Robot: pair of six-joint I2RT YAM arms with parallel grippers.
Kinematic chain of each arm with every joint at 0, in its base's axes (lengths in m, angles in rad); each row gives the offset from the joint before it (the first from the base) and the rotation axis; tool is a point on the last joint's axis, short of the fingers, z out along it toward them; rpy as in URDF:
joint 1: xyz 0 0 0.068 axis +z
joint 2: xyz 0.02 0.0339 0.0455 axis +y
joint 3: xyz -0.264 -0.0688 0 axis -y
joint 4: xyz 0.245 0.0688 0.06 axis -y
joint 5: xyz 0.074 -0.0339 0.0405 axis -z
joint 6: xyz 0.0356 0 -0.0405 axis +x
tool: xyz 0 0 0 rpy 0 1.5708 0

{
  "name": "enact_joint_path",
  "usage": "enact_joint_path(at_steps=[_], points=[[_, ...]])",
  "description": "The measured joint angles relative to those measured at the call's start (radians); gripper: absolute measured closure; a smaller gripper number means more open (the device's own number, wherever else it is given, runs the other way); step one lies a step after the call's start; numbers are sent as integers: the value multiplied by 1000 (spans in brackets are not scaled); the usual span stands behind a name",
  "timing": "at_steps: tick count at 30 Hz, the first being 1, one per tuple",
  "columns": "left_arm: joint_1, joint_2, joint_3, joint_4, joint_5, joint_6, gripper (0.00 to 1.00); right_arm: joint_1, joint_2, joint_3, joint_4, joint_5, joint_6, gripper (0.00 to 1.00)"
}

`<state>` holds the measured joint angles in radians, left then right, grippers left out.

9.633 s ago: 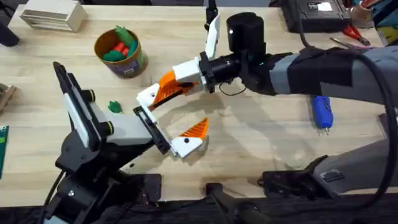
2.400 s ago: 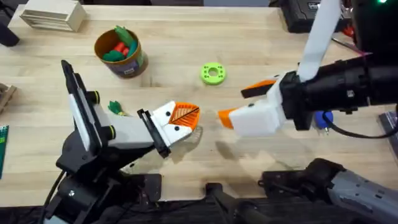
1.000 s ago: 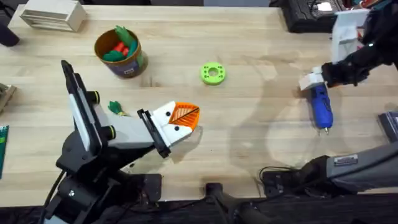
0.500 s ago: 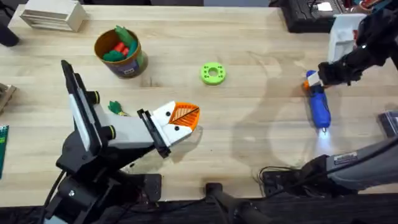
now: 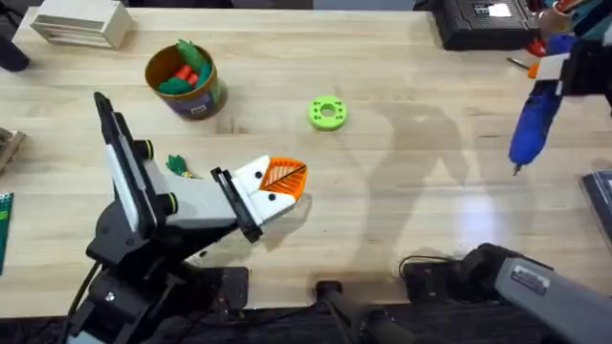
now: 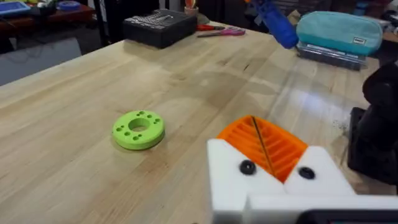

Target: Pick up the gripper from the table and insert it into the empty holder that is missing its gripper. Then pick up a screw, insert it into the mounting hole, and use the screwdriver to tighten it. Finally, clean up the table by picking up the vegetable and placing it into the bucket.

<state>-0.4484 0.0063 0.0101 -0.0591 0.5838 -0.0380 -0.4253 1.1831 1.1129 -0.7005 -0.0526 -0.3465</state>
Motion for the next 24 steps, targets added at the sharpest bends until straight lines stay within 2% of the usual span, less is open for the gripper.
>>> enact_joint_path(at_steps=[4,7,13,18,24], points=[[0,0,0,0,0,0,994,6,-173,-127,60,-59,63,972],[0,0,0,0,0,0,994,33,-314,-237,203,-143,134,973],[0,0,0,0,0,0,994,188,-503,-348,467,-300,295,973],[0,0,0,0,0,0,994,395,-513,-370,552,-353,375,973],[0,0,0,0,0,0,994,694,-409,-379,789,-368,405,973]])
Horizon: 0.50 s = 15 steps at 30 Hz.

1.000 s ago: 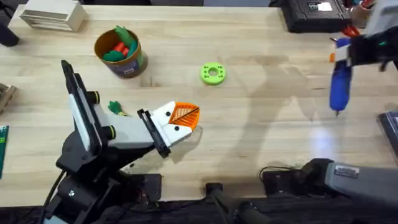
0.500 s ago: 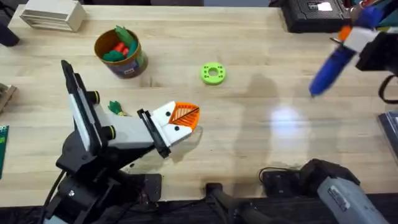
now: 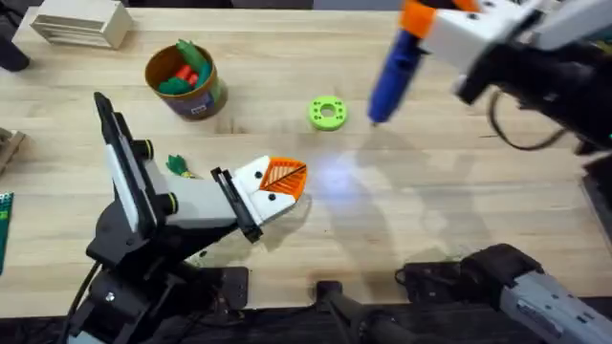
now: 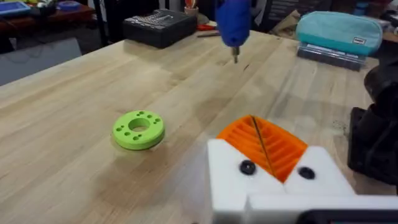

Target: Pick up the gripper from the table and insert it into the empty holder that is missing its gripper. Then pick up a screw, insert it into the mounting hole, and use the screwdriver to tighten it. Finally, clean up the table by picking up the vegetable and placing it into the bucket.

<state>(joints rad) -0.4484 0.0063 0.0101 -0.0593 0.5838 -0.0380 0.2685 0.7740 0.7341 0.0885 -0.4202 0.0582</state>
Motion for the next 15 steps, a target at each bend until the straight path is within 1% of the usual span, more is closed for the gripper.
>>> enact_joint_path(at_steps=[5,10,12,15], points=[[0,0,0,0,0,0,995,198,121,0,266,-8,10,973],[0,0,0,0,0,0,995,335,221,0,491,-12,14,973],[0,0,0,0,0,0,995,382,239,0,554,-15,14,973],[0,0,0,0,0,0,995,438,241,0,579,-18,17,973]])
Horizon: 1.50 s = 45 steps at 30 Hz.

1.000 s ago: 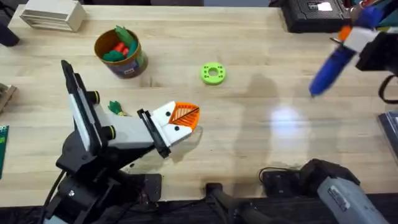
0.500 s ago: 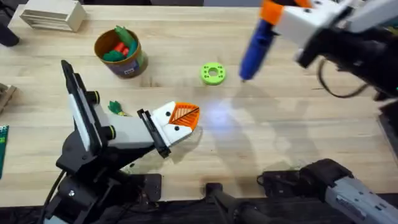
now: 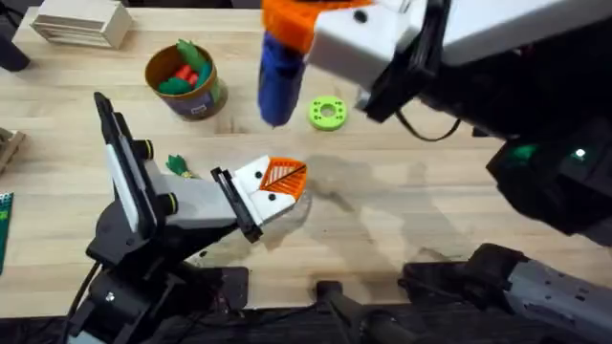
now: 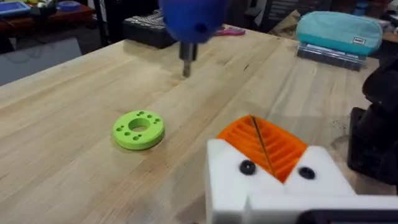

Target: Pick up the gripper from the table and insert it into the empty holder that is missing its gripper. Then pick up a screw, insert it into the mounting hole, and use the screwdriver to tighten it. Finally, clean up the table by picking up the vegetable and placing it into the bucket.

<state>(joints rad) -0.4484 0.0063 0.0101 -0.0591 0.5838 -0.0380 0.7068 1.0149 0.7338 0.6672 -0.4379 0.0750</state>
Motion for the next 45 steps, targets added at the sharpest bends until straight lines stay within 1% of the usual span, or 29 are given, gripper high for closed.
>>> enact_joint_path(at_steps=[2,4,6,13,22,45], points=[[0,0,0,0,0,0,995,31,0,0,1,-1,7,973],[0,0,0,0,0,0,995,96,0,0,-12,-2,34,973],[0,0,0,0,0,0,995,106,0,0,-26,-5,38,973],[0,0,0,0,0,0,995,109,4,0,-31,-6,45,973],[0,0,0,0,0,0,995,140,65,0,-34,-7,49,973],[0,0,0,0,0,0,995,140,58,0,-10,-28,49,973]])
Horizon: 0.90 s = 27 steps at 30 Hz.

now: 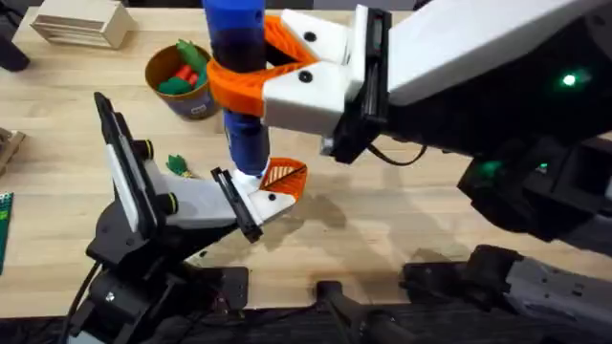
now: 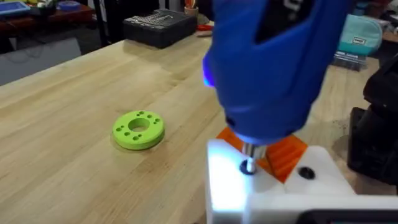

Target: Pick up the gripper from the table and insert it into the empty holder that is missing its gripper. Then pick up a screw, insert it into the mounting hole, and use the screwdriver to tighten it. Finally, clean up the table by picking up the vegetable and placing it into the bucket.

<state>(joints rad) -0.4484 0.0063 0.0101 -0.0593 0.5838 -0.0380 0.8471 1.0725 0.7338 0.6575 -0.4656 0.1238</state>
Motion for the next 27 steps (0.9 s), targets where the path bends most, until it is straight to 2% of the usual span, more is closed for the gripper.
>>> enact_joint_path(at_steps=[27], points=[[0,0,0,0,0,0,995,-12,0,0,-7,-53,-51,973]])
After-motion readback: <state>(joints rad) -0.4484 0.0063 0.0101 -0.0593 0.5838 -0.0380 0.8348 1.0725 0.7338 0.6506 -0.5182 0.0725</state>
